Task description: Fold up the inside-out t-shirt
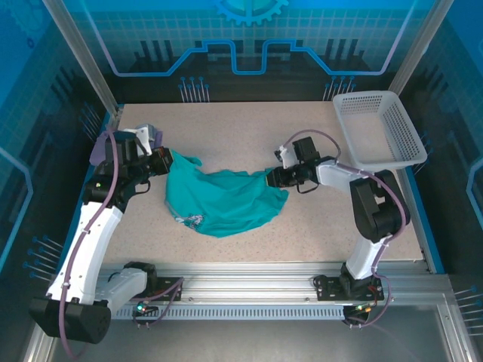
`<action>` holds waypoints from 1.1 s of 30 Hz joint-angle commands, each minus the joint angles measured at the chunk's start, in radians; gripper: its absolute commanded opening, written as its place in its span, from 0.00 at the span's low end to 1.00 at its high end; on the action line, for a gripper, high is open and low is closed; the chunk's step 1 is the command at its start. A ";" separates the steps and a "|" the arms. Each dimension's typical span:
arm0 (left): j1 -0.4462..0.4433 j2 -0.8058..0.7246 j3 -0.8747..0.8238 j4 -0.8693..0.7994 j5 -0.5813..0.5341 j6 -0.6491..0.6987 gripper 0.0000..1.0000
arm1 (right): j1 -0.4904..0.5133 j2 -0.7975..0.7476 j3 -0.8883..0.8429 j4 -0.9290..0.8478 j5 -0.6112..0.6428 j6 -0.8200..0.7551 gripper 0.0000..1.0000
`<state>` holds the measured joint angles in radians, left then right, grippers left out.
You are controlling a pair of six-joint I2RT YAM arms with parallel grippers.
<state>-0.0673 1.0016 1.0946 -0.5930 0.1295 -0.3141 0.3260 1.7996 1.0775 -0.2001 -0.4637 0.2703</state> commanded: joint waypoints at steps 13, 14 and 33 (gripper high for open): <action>0.009 -0.021 -0.010 0.035 0.031 0.002 0.00 | -0.070 0.220 0.289 -0.068 -0.048 0.066 0.36; 0.009 -0.020 -0.010 0.035 0.032 0.002 0.00 | -0.074 0.210 0.277 -0.067 -0.053 0.063 0.38; 0.010 -0.020 -0.016 0.038 0.036 0.001 0.00 | -0.067 0.218 0.196 -0.042 -0.090 0.031 0.42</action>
<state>-0.0673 0.9985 1.0901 -0.5850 0.1402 -0.3141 0.2543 1.9896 1.2434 -0.2386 -0.5285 0.3138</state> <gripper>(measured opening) 0.059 0.418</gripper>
